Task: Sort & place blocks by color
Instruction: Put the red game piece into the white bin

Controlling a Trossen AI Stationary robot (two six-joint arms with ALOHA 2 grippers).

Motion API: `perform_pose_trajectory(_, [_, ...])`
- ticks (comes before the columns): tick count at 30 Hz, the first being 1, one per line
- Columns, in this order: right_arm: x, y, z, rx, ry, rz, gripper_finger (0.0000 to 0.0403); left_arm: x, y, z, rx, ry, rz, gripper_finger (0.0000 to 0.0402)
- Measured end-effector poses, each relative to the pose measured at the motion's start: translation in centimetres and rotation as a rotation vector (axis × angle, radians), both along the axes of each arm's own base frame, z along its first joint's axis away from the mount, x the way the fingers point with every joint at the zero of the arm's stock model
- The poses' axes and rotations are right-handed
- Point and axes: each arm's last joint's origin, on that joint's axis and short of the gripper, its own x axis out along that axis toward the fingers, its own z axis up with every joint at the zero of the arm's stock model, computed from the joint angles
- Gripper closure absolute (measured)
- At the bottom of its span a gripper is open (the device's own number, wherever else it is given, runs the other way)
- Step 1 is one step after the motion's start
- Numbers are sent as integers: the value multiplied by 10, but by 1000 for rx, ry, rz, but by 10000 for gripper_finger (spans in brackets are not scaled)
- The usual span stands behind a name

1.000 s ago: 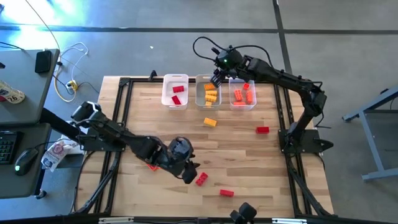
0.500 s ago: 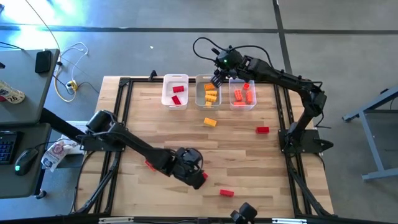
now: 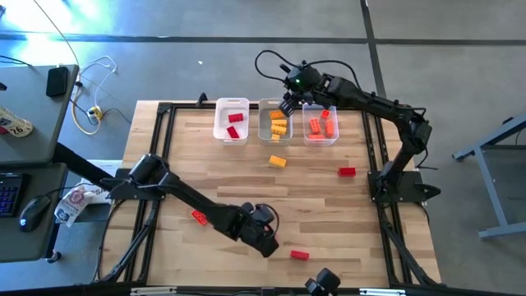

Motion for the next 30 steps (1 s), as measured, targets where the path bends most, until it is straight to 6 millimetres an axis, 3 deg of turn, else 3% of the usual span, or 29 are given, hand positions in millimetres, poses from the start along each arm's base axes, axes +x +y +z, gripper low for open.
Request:
perform_pose_trajectory(10, [0, 0, 0, 3, 5, 0, 228, 2, -3, -10, -38, 30, -19, 190])
perform_pose_trajectory(22, [-2, 1, -2, 47, -16, -39, 228, 5, -9, -41, -76, 91, -25, 190])
perform_pose_trajectory(30, [-1, 2, -2, 73, -36, -52, 228, 5, -11, -50, -17, 118, -53, 191])
